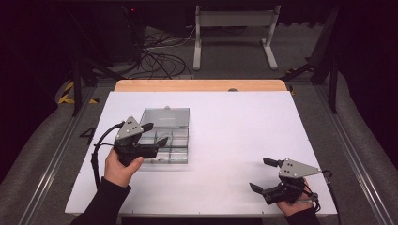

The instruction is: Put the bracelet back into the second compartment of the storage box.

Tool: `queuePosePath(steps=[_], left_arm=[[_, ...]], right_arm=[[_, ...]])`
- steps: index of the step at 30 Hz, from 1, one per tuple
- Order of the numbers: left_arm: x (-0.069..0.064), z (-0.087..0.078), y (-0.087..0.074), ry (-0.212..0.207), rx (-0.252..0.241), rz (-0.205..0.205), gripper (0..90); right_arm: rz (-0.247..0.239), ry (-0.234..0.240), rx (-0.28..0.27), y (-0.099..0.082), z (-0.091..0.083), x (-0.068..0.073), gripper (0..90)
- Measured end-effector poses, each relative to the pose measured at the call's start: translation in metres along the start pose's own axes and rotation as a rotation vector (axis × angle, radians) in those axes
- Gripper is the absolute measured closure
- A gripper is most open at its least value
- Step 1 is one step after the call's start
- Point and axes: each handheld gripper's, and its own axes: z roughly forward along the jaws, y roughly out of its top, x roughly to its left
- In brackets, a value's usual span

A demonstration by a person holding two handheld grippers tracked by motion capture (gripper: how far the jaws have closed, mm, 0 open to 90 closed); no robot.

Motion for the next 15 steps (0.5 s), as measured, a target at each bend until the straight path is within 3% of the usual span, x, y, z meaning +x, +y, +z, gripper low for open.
queuePosePath(steps=[15], left_arm=[[-0.008,-0.022,-0.007,-0.024,-0.028,0.002,25.1]], right_arm=[[0.002,0.004,-0.002,0.0,-0.002,0.0,2.9]])
